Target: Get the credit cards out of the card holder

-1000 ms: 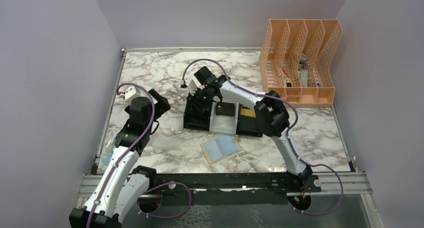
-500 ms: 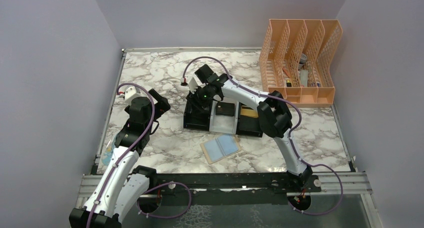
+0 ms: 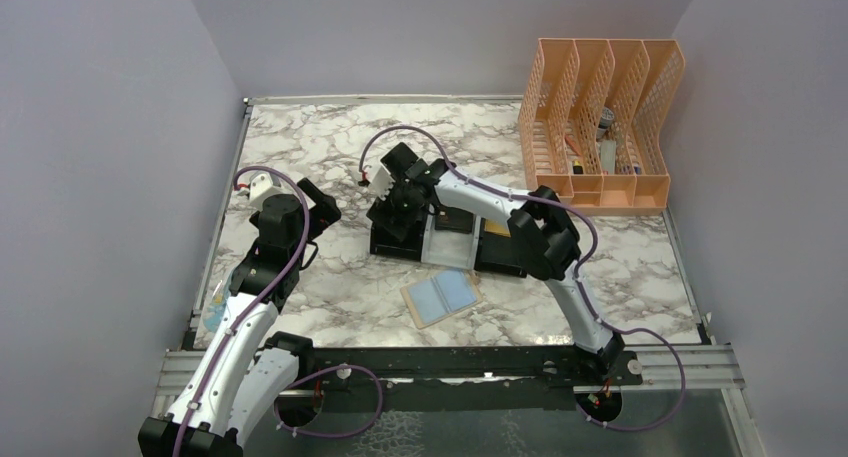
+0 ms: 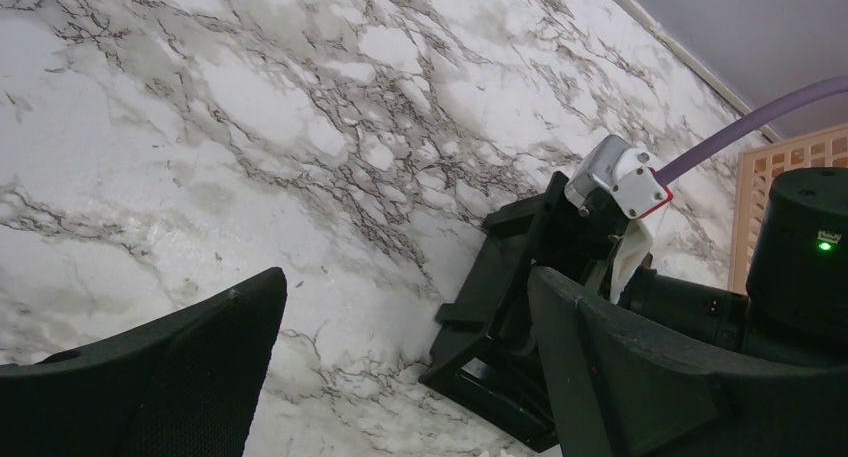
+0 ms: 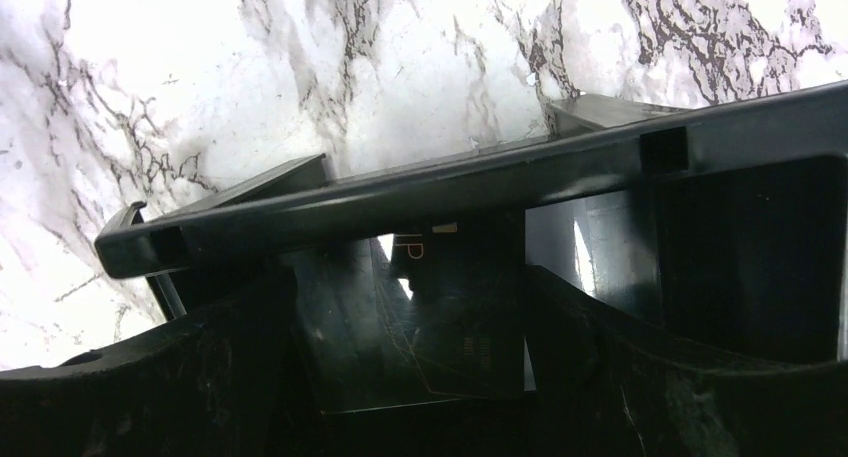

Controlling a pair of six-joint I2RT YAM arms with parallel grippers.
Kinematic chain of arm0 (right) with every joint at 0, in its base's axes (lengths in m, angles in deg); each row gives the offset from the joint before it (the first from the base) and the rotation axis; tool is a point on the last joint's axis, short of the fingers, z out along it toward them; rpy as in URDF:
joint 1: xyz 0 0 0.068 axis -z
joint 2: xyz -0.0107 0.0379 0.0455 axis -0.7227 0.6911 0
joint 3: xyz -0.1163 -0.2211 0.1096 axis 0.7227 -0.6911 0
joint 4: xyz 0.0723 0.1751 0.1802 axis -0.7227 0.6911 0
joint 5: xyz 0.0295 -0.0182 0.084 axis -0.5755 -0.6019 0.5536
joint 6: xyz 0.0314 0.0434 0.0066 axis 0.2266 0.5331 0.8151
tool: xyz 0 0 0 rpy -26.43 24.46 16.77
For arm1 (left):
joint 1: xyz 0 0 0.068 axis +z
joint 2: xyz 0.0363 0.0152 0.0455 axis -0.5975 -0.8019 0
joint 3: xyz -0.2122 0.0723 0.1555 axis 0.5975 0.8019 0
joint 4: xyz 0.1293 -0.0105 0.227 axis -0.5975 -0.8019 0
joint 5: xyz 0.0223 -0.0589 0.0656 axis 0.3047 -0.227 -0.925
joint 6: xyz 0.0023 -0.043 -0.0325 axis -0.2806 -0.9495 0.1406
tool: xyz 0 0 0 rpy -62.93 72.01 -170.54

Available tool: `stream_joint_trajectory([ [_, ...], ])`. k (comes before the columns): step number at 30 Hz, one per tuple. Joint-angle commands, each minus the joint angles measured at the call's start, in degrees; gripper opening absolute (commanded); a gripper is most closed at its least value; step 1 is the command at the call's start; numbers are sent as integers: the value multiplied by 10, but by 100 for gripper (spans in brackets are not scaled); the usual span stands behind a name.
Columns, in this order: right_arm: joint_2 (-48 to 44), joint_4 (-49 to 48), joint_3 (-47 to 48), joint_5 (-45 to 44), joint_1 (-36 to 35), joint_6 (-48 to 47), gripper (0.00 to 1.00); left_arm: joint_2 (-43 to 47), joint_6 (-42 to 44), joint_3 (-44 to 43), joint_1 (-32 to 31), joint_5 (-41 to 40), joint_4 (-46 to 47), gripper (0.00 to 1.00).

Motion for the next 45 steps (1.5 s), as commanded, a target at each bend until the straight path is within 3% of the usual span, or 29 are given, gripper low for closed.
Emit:
stream_joint_trajectory([
  [1, 27, -9, -13, -69, -11, -6, 83, 9, 4, -13, 3, 6, 9, 94],
  [10, 54, -18, -46, -105, -16, -4, 80, 0, 4, -15, 3, 10, 11, 94],
  [21, 52, -16, -24, -64, -16, 14, 41, 3, 6, -14, 3, 8, 11, 94],
  [28, 27, -13, 8, -15, -11, 15, 31, 1, 7, -13, 3, 7, 11, 94],
  [34, -9, -27, 13, 22, -4, 23, 32, 0, 9, -12, 3, 7, 11, 94],
  [39, -25, -38, 17, -17, -3, 20, 62, 0, 10, -12, 4, 6, 13, 94],
  [45, -9, -25, 18, -88, -3, 7, 78, 0, 11, -11, 3, 6, 15, 94],
])
